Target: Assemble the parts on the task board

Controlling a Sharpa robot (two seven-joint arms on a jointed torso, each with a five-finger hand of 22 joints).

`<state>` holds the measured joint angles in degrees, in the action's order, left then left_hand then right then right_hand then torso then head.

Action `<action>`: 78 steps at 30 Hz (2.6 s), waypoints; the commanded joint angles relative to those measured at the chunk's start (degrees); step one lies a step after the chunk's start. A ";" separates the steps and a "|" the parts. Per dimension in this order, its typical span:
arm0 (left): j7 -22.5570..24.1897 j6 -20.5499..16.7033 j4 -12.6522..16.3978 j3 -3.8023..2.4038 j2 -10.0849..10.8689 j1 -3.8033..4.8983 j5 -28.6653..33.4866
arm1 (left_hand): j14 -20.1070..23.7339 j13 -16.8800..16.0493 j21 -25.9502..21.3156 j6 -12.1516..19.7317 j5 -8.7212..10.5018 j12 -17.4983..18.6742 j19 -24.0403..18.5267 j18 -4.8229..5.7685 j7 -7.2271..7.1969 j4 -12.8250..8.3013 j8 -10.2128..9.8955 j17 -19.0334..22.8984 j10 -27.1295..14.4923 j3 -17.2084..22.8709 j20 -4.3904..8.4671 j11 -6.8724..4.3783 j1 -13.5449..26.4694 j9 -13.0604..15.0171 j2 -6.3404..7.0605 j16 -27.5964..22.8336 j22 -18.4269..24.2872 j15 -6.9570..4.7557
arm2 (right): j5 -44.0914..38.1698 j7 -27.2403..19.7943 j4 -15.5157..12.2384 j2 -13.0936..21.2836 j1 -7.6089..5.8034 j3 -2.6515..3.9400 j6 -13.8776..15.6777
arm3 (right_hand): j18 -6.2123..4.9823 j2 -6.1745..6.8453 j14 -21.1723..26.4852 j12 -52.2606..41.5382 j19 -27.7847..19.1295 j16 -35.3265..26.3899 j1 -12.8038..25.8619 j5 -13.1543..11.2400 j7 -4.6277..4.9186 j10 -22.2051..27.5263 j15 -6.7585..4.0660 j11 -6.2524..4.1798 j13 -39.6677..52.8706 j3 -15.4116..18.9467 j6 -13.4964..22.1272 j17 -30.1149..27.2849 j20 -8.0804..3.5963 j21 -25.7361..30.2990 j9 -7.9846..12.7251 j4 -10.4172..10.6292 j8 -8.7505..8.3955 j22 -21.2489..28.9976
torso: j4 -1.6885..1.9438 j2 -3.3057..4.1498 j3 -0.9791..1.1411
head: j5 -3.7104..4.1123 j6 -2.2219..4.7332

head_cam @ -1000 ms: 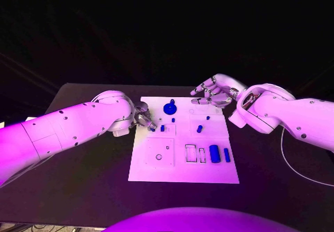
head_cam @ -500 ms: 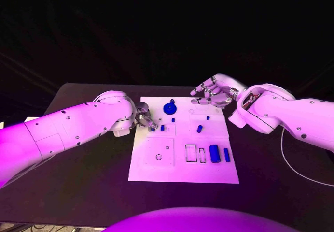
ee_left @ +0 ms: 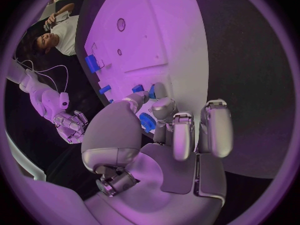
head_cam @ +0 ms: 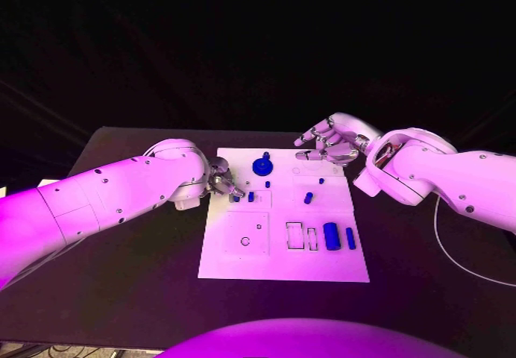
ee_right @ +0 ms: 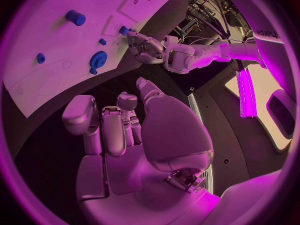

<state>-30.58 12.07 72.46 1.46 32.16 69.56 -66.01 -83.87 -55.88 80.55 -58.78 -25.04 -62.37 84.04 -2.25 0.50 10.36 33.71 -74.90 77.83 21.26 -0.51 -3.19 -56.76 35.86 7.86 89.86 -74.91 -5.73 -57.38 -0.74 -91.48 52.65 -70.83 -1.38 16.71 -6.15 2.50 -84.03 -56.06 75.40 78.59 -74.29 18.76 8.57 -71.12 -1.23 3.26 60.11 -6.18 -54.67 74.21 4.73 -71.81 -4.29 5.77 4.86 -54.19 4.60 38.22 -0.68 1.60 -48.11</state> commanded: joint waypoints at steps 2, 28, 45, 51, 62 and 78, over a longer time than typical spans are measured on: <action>-0.58 0.16 0.14 0.02 0.16 -0.18 0.30 | -6.13 -0.20 0.36 -0.59 3.46 -0.39 3.43 0.26 0.15 1.44 -0.28 -15.10 0.49 -3.23 0.25 0.05 1.33 -0.15 -0.08 0.14 -10.82 -0.36 | -0.10 -0.25 0.00 0.00 0.02 0.01 -0.62 | -0.57 -0.38 -2.55 -0.25 -0.40 -0.20 0.22 0.26 -0.13 0.02 -0.02 -0.03 -0.01 -0.14 -0.39 -0.08 -0.06 0.21 0.03 0.33 0.37 0.05 | 0.01 0.02 -0.01 | 0.01 0.01; 15.49 -17.36 3.30 -1.82 4.67 0.68 15.17 | 2.45 17.90 -41.17 10.48 13.50 17.82 -11.45 -6.37 5.17 5.49 -4.39 3.74 -17.89 -18.32 -2.53 4.87 -0.62 -2.37 -5.14 -15.13 7.30 3.50 | -0.10 -0.34 0.33 0.02 0.05 0.01 -0.64 | -0.58 -0.37 -2.55 -0.27 -0.42 -0.25 0.15 0.44 -0.14 0.04 -0.03 -0.04 -0.02 -0.15 -0.39 -0.12 -0.07 0.27 0.03 0.32 0.38 0.13 | 0.07 -0.03 0.04 | 0.64 0.13; 33.92 -22.90 -3.61 0.24 -3.12 -0.18 -8.49 | 23.49 40.81 -63.34 11.33 17.63 39.12 -22.48 -7.98 8.84 -5.69 -18.54 37.98 -25.87 -3.86 -7.18 9.75 -28.18 -19.47 -0.81 -47.64 22.31 8.09 | 0.06 -0.48 0.59 -0.52 0.24 0.00 -0.61 | -0.59 -0.37 -2.54 -0.20 -0.44 -0.32 0.11 0.50 -0.14 0.09 -0.04 -0.04 -0.10 -0.15 -0.39 -0.20 -0.07 0.31 0.03 0.32 0.38 0.18 | -0.24 0.14 0.04 | 1.15 1.32; 33.11 -22.10 -6.26 0.47 -5.65 -0.79 -13.12 | 20.83 44.00 -63.04 8.85 17.90 40.71 -19.95 -8.23 8.66 -5.96 -20.06 38.69 -24.64 -4.35 -7.26 9.59 -27.32 -21.63 -0.32 -45.81 22.86 7.77 | 0.16 -0.52 0.57 -0.62 0.27 0.00 -0.48 | -0.59 -0.37 -2.54 -0.20 -0.44 -0.32 0.11 0.50 -0.14 0.09 -0.04 -0.04 -0.10 -0.15 -0.39 -0.20 -0.07 0.31 0.03 0.32 0.38 0.18 | -0.24 0.21 0.04 | 1.40 1.57; 30.20 -19.62 -8.68 0.81 -8.57 -1.65 -20.51 | 16.87 47.83 -60.67 4.89 17.93 42.62 -14.97 -8.08 8.23 -5.39 -22.26 35.32 -21.88 -5.49 -6.50 8.98 -25.26 -24.41 0.61 -37.16 21.66 7.10 | 0.19 -0.87 0.56 -0.67 0.28 0.01 0.77 | -0.59 -0.49 -2.55 -0.20 -0.44 -0.33 0.04 0.56 -0.13 0.11 -0.04 -0.05 -0.11 -0.23 -0.38 -0.20 -0.08 0.34 0.04 0.33 0.39 0.20 | -0.21 0.14 0.02 | 1.62 1.54; 27.09 -17.52 -9.26 0.85 -9.85 -2.12 -23.03 | 4.34 50.94 -46.11 1.40 17.61 45.06 -6.58 -6.58 7.76 -4.87 -24.80 13.02 -17.61 -5.51 -5.65 8.19 -25.62 -26.77 0.03 -15.23 12.72 6.35 | 0.19 -0.91 0.46 -0.73 0.28 0.01 1.02 | -0.59 -0.54 -2.56 -0.28 -0.44 -0.31 0.00 0.60 -0.13 0.08 -0.04 -0.04 -0.06 -0.26 -0.37 -0.16 -0.08 0.34 0.04 0.34 0.38 0.20 | -0.17 0.14 0.01 | 1.83 1.26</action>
<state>-1.74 -7.16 63.28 2.33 22.53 67.49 -87.30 -79.12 -5.03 33.10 -57.03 -7.29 -17.49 77.00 -9.87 8.19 5.39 9.20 -61.12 59.92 15.53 -6.21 4.90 -82.15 9.15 8.30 73.97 -61.42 0.64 -57.17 -1.12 -90.96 51.99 -70.59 -1.39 17.39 -6.15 2.50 -84.03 -56.06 75.40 78.59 -74.29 18.98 8.57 -71.12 -1.23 3.26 60.05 -6.35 -54.67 74.09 4.73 -71.81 -4.29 5.93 4.86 -54.07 4.40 38.38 -0.65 3.39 -46.83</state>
